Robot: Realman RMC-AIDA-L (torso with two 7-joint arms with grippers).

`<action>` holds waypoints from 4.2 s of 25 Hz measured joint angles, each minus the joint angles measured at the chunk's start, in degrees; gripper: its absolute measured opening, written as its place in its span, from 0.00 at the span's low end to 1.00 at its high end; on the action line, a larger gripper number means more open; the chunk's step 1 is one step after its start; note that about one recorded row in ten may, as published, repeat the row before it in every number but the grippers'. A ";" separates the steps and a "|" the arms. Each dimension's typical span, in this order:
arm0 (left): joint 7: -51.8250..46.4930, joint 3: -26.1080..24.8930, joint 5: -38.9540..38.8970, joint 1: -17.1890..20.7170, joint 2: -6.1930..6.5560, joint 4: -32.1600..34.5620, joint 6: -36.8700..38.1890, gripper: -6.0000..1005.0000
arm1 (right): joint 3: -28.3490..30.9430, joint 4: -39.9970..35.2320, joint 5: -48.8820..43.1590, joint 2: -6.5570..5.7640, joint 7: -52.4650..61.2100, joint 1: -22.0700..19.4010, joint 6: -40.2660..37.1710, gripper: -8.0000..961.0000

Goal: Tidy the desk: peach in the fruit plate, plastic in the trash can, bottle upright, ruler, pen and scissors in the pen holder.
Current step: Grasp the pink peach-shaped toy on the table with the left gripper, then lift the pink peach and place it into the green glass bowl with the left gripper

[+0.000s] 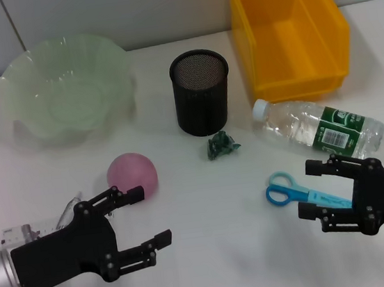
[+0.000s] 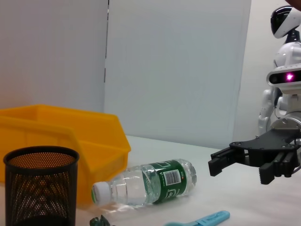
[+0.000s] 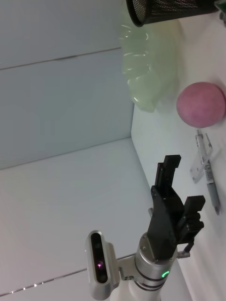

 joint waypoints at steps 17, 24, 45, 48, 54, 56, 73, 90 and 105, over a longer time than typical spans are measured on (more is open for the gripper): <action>3.10 -0.13 -10.99 -6.44 -0.90 -8.78 -14.97 0.84 | -0.59 0.00 0.01 0.23 0.00 0.15 0.38 0.86; 7.72 -0.29 -14.90 -9.81 -0.88 -13.65 -21.06 0.84 | -0.67 0.00 -0.16 0.23 0.06 0.11 -0.01 0.86; 7.13 4.92 -15.09 -10.54 -0.88 -14.33 -25.16 0.77 | -0.67 0.00 -0.70 0.32 0.78 0.31 -0.24 0.86; 7.11 4.95 -15.17 -10.64 -0.88 -14.27 -25.64 0.72 | -0.67 0.00 -0.70 0.32 0.79 0.29 -0.26 0.86; 7.33 4.96 -15.46 -10.68 -0.88 -14.20 -26.52 0.51 | -0.67 0.00 -0.70 0.32 1.17 0.26 -0.26 0.86; 7.17 4.89 -15.48 -10.68 -0.88 -13.95 -26.02 0.46 | -0.67 0.00 -0.70 0.32 1.31 0.25 -0.26 0.86; 11.30 3.56 -36.09 -11.34 -0.87 -5.80 -20.14 0.31 | -0.56 0.00 -0.62 0.32 1.41 0.55 -0.88 0.86; 22.83 3.55 -55.41 -19.11 -0.88 -10.44 -38.34 0.45 | -0.67 -0.46 -0.60 0.94 2.10 1.57 -0.87 0.86; 13.76 11.14 -49.67 -9.94 0.37 -6.92 -26.27 0.78 | 10.98 -0.64 0.09 2.20 2.64 2.13 0.69 0.86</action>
